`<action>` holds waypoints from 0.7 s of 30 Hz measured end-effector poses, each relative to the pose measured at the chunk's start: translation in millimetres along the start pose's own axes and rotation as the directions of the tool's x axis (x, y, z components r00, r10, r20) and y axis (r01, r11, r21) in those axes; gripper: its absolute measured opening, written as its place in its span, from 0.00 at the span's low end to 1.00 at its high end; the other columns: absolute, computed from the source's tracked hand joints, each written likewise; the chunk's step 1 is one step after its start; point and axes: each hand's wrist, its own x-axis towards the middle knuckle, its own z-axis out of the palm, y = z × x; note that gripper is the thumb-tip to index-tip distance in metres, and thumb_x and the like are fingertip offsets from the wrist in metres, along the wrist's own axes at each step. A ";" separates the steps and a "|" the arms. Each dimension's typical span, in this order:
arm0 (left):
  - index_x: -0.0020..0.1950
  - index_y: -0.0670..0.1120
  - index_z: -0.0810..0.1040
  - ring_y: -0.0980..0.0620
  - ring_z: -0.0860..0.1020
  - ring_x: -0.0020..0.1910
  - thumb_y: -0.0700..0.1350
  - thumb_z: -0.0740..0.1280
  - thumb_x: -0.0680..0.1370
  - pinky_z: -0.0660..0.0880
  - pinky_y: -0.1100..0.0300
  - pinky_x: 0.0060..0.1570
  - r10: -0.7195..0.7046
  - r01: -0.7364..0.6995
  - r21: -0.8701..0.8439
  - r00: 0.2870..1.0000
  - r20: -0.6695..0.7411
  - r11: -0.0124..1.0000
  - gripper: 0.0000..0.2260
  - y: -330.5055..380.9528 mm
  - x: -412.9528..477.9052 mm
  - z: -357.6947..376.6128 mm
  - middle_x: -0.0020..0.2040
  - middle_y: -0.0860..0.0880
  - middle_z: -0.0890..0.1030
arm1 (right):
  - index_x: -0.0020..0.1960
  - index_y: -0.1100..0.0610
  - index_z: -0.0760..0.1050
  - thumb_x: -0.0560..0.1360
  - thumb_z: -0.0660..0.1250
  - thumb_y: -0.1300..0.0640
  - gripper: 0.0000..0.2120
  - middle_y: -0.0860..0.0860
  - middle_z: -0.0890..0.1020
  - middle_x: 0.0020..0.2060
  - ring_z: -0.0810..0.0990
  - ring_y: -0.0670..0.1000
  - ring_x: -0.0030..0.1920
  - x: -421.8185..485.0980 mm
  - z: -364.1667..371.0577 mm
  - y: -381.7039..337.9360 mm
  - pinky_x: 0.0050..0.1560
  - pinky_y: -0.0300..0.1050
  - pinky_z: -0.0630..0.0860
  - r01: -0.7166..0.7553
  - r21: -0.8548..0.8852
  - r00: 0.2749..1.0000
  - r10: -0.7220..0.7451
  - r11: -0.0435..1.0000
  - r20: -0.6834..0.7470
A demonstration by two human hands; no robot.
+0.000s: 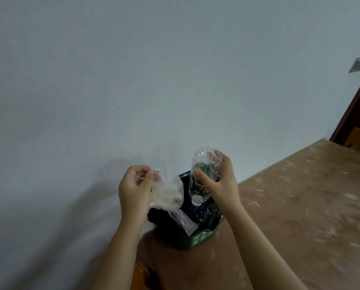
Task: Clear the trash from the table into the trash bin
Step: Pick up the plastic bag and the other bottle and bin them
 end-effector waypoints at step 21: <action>0.39 0.48 0.74 0.59 0.79 0.33 0.36 0.65 0.75 0.73 0.66 0.31 0.051 -0.052 0.016 0.997 0.056 0.999 0.08 -8.4 7.2 23.5 0.31 0.55 0.82 | 0.69 0.57 0.58 0.74 0.64 0.59 0.26 0.53 0.69 0.66 0.67 0.50 0.65 0.3 -14.4 65.8 0.54 0.40 0.64 -0.080 -0.378 0.997 0.074 0.922 -0.032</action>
